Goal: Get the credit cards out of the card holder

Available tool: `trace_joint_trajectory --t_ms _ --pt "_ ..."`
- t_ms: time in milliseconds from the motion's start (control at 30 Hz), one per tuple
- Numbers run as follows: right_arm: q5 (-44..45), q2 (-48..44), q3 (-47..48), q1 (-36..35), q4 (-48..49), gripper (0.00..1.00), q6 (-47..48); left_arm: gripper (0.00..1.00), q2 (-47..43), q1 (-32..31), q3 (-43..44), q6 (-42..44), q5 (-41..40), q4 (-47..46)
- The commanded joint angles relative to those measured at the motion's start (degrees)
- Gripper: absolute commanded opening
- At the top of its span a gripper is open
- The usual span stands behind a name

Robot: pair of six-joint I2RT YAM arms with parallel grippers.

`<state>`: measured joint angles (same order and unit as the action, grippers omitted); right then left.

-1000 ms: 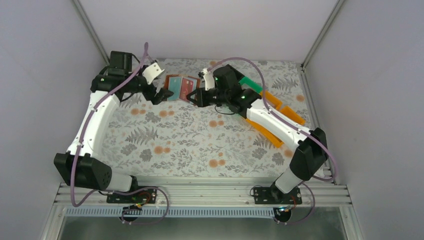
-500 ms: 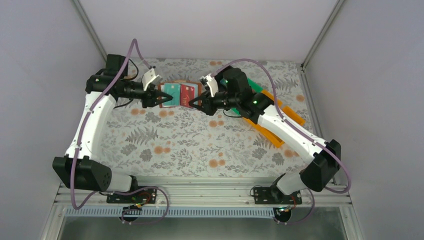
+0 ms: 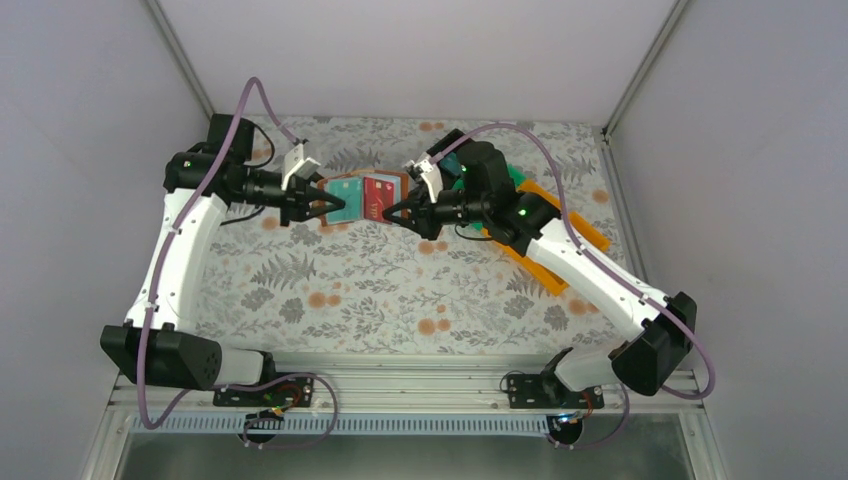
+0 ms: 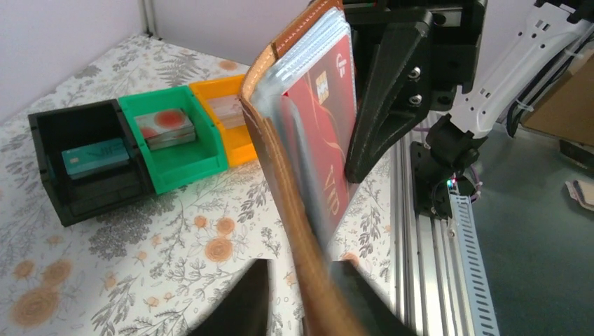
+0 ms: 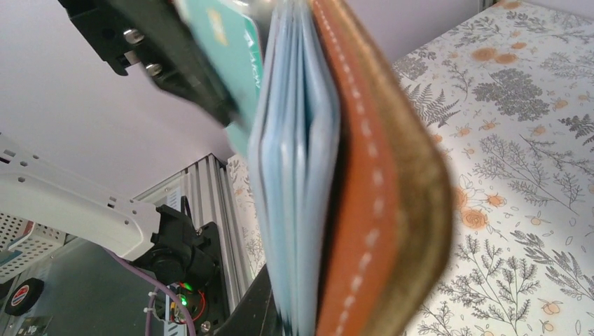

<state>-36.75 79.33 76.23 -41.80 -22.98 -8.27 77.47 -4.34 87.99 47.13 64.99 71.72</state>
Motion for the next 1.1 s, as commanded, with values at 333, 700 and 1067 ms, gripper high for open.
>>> trace_joint_trajectory --t_ms 333,700,1067 --pt "-2.8 -2.3 0.5 0.4 0.4 0.04 1.9 0.2 -1.6 0.2 -0.4 2.0 0.7 -0.1" --pt "-1.5 -3.6 0.1 1.3 0.1 0.22 2.1 0.02 -2.1 0.2 -0.4 0.8 2.0 1.2" --pt "23.0 -8.9 3.6 1.3 -4.7 0.5 -7.2 0.03 -3.0 0.2 -3.4 -23.3 -16.6 -14.4"
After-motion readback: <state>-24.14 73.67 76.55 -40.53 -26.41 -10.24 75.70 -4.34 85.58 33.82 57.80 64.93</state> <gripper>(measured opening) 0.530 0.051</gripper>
